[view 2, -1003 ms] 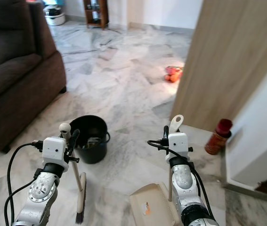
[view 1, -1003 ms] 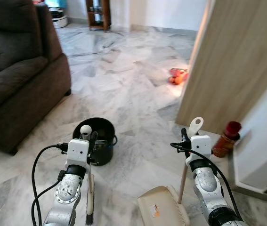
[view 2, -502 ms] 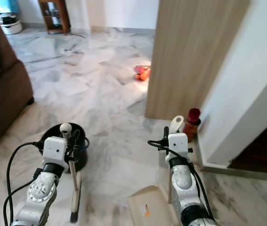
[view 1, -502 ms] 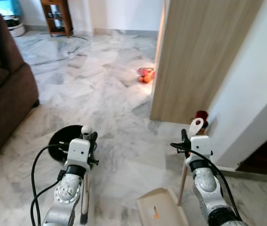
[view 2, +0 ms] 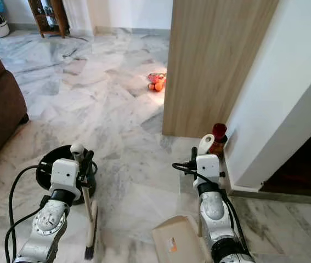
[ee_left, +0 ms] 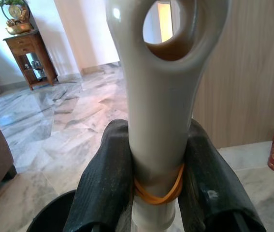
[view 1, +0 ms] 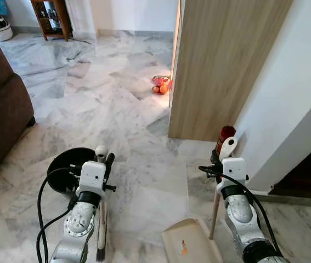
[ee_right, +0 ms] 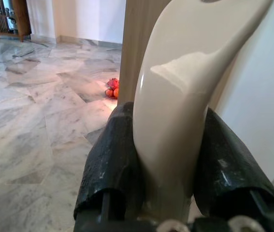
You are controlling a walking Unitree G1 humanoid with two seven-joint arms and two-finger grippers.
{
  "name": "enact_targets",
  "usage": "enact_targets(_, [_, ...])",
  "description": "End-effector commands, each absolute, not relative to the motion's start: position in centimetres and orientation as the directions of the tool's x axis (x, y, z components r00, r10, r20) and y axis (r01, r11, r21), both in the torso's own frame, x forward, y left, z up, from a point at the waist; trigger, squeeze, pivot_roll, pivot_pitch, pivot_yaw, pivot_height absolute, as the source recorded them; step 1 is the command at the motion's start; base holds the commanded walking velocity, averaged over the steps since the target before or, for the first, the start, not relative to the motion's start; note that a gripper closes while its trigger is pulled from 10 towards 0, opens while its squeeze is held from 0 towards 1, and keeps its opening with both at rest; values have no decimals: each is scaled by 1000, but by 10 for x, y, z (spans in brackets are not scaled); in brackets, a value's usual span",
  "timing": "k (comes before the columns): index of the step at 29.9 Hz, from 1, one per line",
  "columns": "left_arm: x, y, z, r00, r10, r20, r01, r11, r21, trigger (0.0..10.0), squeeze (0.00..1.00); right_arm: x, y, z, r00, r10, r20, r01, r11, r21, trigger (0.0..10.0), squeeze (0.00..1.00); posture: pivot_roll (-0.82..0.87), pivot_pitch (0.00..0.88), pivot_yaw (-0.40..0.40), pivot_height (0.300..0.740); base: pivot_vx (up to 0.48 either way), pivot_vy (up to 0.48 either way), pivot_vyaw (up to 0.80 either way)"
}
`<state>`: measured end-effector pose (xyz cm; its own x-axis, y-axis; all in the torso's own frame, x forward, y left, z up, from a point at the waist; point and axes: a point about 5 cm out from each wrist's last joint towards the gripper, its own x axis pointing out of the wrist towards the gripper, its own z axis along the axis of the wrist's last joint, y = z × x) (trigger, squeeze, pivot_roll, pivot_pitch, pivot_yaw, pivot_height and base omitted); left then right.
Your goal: Sweep floor
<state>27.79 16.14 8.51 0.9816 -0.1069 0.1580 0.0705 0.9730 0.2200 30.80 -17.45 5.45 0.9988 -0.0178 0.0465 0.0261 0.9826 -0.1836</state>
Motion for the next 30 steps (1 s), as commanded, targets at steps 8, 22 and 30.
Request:
enact_targets(8, [282,162,91,977,-114,182,67,967,247,10000,0,313,-174,61,998,-18,68,30,983,-183,10000,0,92,0,13,740,0,-95,-800])
enact_targets(22, [282,162,91,975,-120,185,72,966,250,10000,0,314,-174,61,998,-20,67,32,982,-185,10000,0,93,0,19,740,0,-118,-800])
enact_targets(30, [283,161,91,975,-120,185,70,964,255,10000,0,312,-175,58,998,-27,60,37,982,-184,10000,0,94,0,19,740,0,0,-800])
